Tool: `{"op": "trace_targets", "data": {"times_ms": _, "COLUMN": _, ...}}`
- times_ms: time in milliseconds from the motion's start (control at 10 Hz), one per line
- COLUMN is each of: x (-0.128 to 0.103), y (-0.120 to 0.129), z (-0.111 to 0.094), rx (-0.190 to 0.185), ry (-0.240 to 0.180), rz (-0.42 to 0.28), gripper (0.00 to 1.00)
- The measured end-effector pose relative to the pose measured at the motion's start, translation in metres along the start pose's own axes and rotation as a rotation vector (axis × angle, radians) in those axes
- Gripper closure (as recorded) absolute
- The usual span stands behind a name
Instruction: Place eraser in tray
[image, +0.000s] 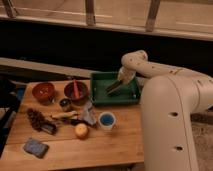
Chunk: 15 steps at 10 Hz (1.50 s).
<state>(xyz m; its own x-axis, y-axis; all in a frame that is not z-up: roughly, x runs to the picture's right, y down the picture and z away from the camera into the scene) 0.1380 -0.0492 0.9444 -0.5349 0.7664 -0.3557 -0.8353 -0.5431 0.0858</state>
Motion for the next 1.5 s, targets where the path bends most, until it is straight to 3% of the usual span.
{"op": "trace_targets", "data": {"times_ms": 100, "x": 0.004, "y": -0.001, "z": 0.004, "rx": 0.000, "ry": 0.019, "rz": 0.004, "gripper": 0.98}}
{"op": "trace_targets", "data": {"times_ms": 400, "x": 0.019, "y": -0.003, "z": 0.024, "rx": -0.009, "ry": 0.100, "rz": 0.013, "gripper": 0.67}}
{"op": "trace_targets", "data": {"times_ms": 600, "x": 0.026, "y": -0.005, "z": 0.030, "rx": -0.006, "ry": 0.130, "rz": 0.016, "gripper": 0.45}}
{"op": "trace_targets", "data": {"times_ms": 900, "x": 0.031, "y": -0.007, "z": 0.033, "rx": 0.003, "ry": 0.149, "rz": 0.017, "gripper": 0.22}}
{"op": "trace_targets", "data": {"times_ms": 1500, "x": 0.031, "y": -0.008, "z": 0.032, "rx": 0.004, "ry": 0.148, "rz": 0.023, "gripper": 0.20}}
